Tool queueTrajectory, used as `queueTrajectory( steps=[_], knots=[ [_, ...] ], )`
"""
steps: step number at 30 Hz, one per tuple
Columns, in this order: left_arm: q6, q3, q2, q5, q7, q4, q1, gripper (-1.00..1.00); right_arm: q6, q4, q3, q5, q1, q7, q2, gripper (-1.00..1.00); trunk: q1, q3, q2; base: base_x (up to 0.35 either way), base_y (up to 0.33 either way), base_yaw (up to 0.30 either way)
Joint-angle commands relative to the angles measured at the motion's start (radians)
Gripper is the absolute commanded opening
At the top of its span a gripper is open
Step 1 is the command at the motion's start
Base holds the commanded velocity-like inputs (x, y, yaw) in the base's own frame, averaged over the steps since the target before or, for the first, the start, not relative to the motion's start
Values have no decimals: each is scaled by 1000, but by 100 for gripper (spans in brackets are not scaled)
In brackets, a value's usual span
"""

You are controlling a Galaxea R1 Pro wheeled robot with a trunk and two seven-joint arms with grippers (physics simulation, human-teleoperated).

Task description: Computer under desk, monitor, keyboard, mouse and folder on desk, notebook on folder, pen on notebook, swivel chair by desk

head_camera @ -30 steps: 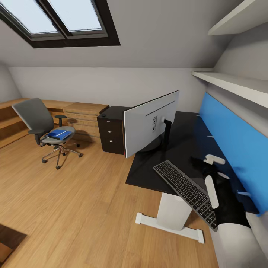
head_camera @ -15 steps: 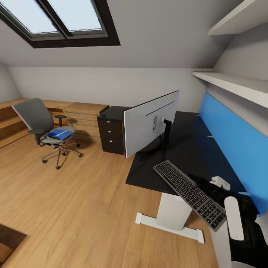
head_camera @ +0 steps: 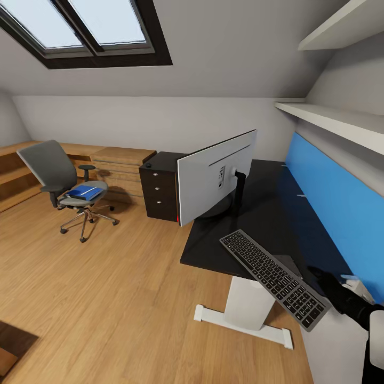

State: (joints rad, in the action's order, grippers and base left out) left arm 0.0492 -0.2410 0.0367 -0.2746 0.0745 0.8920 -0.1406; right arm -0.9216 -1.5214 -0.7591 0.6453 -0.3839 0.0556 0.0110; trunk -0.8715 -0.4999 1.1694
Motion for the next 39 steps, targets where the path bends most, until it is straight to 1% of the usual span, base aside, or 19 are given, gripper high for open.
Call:
queueTrajectory(
  steps=[1, 5, 14, 18, 26, 39],
  knots=[
    [3, 2, 0, -10, 4, 2, -1, 100, -4, 0, -3, 10, -1, 6, 2, 100, 0, -1, 1, 0, 0, -18],
    [0, 2, 0, -10, 4, 2, -1, 100, -1, 19, -5, 11, -1, 5, 3, 100, 0, -1, 1, -114, 38, -151],
    [0, 2, 0, -9, 4, 2, -1, 100, 4, 45, -4, 12, -1, 4, 3, 100, 0, -1, 1, -294, 131, -270],
    [1, 4, 1, -9, 7, -2, -1, 100, 4, 49, -3, 13, -1, 4, 4, 100, 0, -3, 1, -283, 126, -177],
    [1, 5, 2, -8, 8, -24, -1, 100, 6, 51, -3, 13, -1, 2, 17, 100, 0, -4, 1, -96, 39, -47],
    [1, 5, 0, -9, 6, -23, -1, 100, 4, 48, -6, 12, -1, -17, 17, 100, 0, -4, 1, -8, 3, -4]
  ],
)
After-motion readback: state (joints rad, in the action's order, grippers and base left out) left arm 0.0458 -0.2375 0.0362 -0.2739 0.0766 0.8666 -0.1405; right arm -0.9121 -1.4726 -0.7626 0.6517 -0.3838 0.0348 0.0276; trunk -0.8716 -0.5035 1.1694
